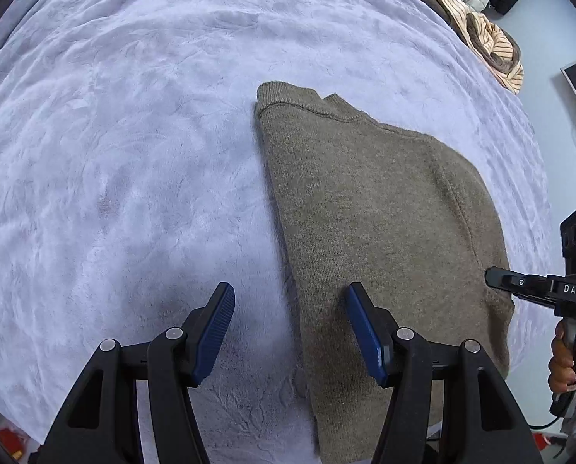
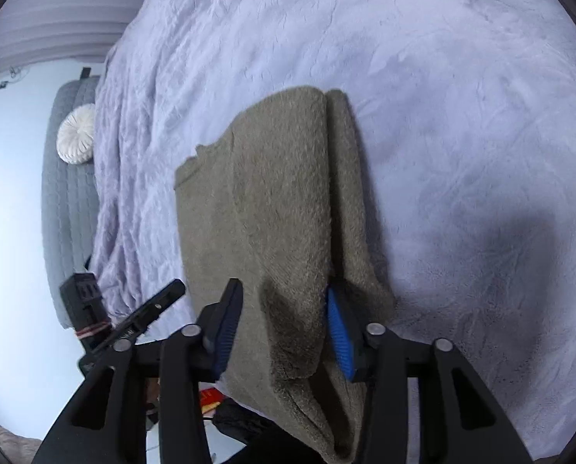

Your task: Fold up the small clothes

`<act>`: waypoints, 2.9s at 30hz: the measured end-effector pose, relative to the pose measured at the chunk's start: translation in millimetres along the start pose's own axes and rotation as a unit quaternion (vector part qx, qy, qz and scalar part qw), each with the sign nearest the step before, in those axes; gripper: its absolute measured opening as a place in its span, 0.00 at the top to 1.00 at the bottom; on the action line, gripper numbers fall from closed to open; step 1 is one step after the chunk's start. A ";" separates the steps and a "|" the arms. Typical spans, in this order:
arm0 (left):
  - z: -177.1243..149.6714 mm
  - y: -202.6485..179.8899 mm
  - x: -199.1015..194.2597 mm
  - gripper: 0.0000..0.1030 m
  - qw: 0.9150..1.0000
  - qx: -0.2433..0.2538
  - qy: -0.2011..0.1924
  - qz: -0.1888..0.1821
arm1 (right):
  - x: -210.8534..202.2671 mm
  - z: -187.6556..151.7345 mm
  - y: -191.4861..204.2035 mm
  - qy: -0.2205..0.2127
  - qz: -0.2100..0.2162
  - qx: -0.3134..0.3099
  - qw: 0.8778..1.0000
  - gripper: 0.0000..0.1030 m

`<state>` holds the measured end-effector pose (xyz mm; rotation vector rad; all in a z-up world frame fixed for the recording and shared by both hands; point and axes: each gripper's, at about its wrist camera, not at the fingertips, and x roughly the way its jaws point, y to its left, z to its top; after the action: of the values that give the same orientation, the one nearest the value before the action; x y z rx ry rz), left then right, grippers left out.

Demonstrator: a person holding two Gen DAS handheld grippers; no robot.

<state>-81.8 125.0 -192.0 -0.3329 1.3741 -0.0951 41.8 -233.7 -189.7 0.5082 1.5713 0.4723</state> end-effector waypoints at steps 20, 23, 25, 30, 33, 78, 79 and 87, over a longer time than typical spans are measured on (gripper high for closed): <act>-16.3 -18.3 -9.4 0.25 1.000 0.015 -0.012 -0.013 | -3.0 -84.5 -96.3 -0.018 0.172 0.143 0.974 0.43; -16.2 -43.5 -4.0 0.25 0.998 0.058 -0.007 -0.019 | 16.0 -97.6 -100.1 -0.011 0.200 0.157 0.967 0.43; -18.2 -57.3 4.9 0.25 0.997 0.074 0.007 -0.019 | 21.6 -96.1 -100.0 -0.024 0.207 0.170 0.963 0.52; -25.8 -67.1 13.5 0.25 0.994 0.107 0.012 0.016 | 3.8 -94.8 -56.8 -0.036 0.304 0.104 0.946 0.80; -27.0 -59.0 22.2 0.19 0.995 0.096 0.027 0.012 | 2.9 -101.9 -48.8 -0.035 0.276 0.086 0.957 0.80; -7.0 -31.0 29.0 0.22 0.999 0.007 -0.028 0.043 | 30.7 -12.9 8.2 -0.070 -0.212 -0.102 0.969 1.00; -7.8 -31.7 28.9 0.22 0.999 0.008 -0.029 0.046 | 30.3 -13.1 8.9 -0.072 -0.214 -0.104 0.969 1.00; -14.0 -26.0 20.1 0.22 0.999 0.001 -0.023 0.048 | 11.5 -22.8 5.9 -0.059 -0.218 -0.078 0.971 0.97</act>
<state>-88.1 92.7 -205.7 -0.2658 1.3415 -0.0098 18.7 -222.2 -194.2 0.0608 1.4645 0.2195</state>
